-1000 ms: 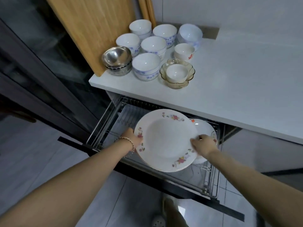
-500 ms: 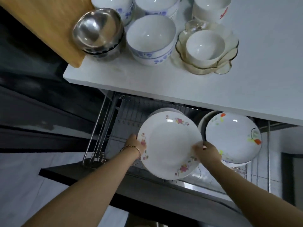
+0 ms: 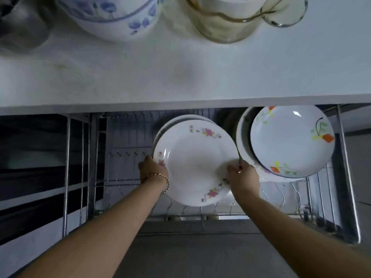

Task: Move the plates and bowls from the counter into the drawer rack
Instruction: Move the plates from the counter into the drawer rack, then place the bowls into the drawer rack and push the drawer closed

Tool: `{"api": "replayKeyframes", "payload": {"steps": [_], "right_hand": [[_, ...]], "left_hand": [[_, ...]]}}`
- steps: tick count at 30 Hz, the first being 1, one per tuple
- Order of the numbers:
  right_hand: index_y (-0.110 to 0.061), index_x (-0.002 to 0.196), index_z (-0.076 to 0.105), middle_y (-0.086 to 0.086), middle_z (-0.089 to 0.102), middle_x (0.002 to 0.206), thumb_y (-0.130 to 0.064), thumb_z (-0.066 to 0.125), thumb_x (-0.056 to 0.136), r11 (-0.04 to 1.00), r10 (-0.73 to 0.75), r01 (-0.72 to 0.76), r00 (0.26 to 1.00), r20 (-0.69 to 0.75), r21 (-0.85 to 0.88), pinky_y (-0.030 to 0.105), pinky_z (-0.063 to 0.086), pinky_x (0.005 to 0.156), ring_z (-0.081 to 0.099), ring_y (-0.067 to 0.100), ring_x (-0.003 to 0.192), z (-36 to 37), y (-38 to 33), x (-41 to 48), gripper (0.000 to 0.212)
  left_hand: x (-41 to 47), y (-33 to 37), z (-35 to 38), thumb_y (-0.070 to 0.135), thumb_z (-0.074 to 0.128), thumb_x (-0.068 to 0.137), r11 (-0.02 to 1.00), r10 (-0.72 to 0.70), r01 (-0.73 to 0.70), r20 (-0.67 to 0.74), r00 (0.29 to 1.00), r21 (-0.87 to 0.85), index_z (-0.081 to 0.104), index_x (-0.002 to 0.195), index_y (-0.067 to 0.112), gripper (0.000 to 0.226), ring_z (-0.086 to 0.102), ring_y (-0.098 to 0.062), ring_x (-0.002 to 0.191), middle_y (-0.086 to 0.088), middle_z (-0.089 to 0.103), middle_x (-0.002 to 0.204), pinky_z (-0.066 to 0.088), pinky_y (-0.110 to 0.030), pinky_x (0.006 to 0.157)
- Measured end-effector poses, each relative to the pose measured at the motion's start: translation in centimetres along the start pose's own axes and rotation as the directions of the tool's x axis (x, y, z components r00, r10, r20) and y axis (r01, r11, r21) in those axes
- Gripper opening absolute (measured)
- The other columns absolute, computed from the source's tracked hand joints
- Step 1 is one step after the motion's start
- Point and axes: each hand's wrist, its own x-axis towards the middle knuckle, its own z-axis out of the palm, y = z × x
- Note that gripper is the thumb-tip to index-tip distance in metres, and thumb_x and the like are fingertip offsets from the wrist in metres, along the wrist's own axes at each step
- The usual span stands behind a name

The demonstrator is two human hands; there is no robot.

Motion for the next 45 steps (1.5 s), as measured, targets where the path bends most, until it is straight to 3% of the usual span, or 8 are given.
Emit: {"api": "replayKeyframes", "payload": {"steps": [12, 19, 22, 25, 28, 33, 38, 45], "right_hand": [[-0.01, 0.13, 0.05, 0.024, 0.054, 0.122, -0.016, 0.048, 0.092, 0.997, 0.067, -0.072, 0.992, -0.11, -0.04, 0.033, 0.043, 0.086, 0.05, 0.036, 0.11, 3.3, -2.2, 0.2, 0.038], [-0.012, 0.141, 0.03, 0.024, 0.066, 0.102, -0.013, 0.044, 0.095, 0.994, 0.111, -0.112, 0.993, -0.025, -0.021, 0.029, 0.033, 0.067, 0.061, 0.037, 0.094, 3.7, -2.8, -0.2, 0.049], [-0.009, 0.14, 0.03, 0.023, 0.066, 0.105, -0.013, 0.044, 0.093, 0.993, 0.098, -0.094, 0.994, 0.053, -0.072, 0.032, 0.04, 0.071, 0.06, 0.035, 0.094, 3.0, -2.5, -0.5, 0.049], [-0.004, 0.138, 0.037, 0.02, 0.061, 0.122, -0.014, 0.047, 0.092, 0.985, 0.056, -0.033, 0.99, 0.13, -0.17, 0.036, 0.046, 0.091, 0.058, 0.034, 0.111, 0.9, -3.3, -1.4, 0.048], [-0.007, 0.124, 0.058, 0.015, 0.064, 0.122, -0.015, 0.048, 0.091, 0.981, -0.056, 0.08, 0.989, 0.14, -0.177, 0.031, 0.048, 0.088, 0.063, 0.03, 0.106, -2.5, -6.1, -3.2, 0.036], [-0.007, 0.081, 0.062, 0.013, 0.065, 0.071, -0.03, 0.053, 0.092, 0.903, -0.128, 0.088, 0.989, 0.067, 0.421, 0.037, 0.053, 0.068, 0.061, 0.024, 0.061, -10.7, -14.2, -7.2, 0.026], [-0.01, 0.098, 0.045, 0.018, 0.063, 0.082, -0.044, 0.058, 0.088, 0.712, -0.043, -0.137, 0.971, 0.237, 0.689, 0.033, 0.055, 0.065, 0.064, 0.029, 0.073, -15.2, -21.4, -6.7, 0.038], [-0.016, 0.142, 0.034, 0.025, 0.056, 0.128, -0.002, 0.056, 0.09, 0.349, -0.116, -0.198, 0.961, 0.251, 0.916, 0.024, 0.056, 0.044, 0.068, 0.032, 0.083, -13.0, -22.9, -3.7, 0.058]], "left_hand": [[2.3, 0.8, -0.9, 0.012, 0.043, 0.097, 0.982, 0.122, -0.123, 0.021, 0.992, 0.144, 0.041, 0.13, -0.001, 0.035, 0.054, -0.034, 0.121, -0.02, 0.056, 0.129, 0.044, -0.04, 0.097], [1.9, 0.7, 0.4, -0.007, 0.035, 0.093, 0.945, 0.118, -0.081, 0.099, 0.988, -0.317, 0.02, 0.149, 0.016, 0.063, 0.052, -0.028, 0.125, -0.01, 0.049, 0.141, 0.041, -0.034, 0.102], [1.9, 0.3, -0.2, -0.006, 0.039, 0.091, 0.944, 0.121, -0.058, 0.177, 0.977, -0.323, 0.018, 0.15, 0.014, 0.065, 0.053, -0.031, 0.123, -0.012, 0.047, 0.142, 0.045, -0.042, 0.103], [0.7, 0.1, -2.1, 0.005, 0.048, 0.09, 0.982, 0.155, -0.138, 0.143, 0.977, -0.126, 0.032, 0.141, 0.01, 0.055, 0.054, -0.035, 0.12, -0.016, 0.048, 0.138, 0.048, -0.046, 0.1], [-2.0, 1.4, -5.2, 0.007, 0.046, 0.091, 0.939, 0.339, -0.328, 0.135, 0.931, -0.101, 0.054, 0.124, 0.009, 0.034, 0.06, -0.033, 0.108, -0.013, 0.052, 0.129, 0.053, -0.043, 0.094], [-7.1, 5.1, -11.7, 0.006, 0.053, 0.091, 0.825, 0.56, -0.528, 0.166, 0.811, -0.204, 0.069, 0.098, 0.009, 0.018, 0.064, -0.021, 0.092, -0.005, 0.069, 0.098, 0.052, -0.026, 0.085], [-9.3, 6.2, -16.9, 0.004, 0.053, 0.091, 0.808, 0.568, -0.525, 0.113, 0.816, -0.268, 0.068, 0.104, 0.004, 0.019, 0.063, -0.02, 0.1, -0.009, 0.069, 0.105, 0.044, -0.019, 0.086], [-10.6, 4.5, -19.1, -0.002, 0.049, 0.089, 0.843, 0.484, -0.434, 0.097, 0.869, -0.317, 0.066, 0.101, 0.005, 0.021, 0.066, -0.03, 0.095, -0.018, 0.07, 0.104, 0.052, -0.035, 0.092]]}}
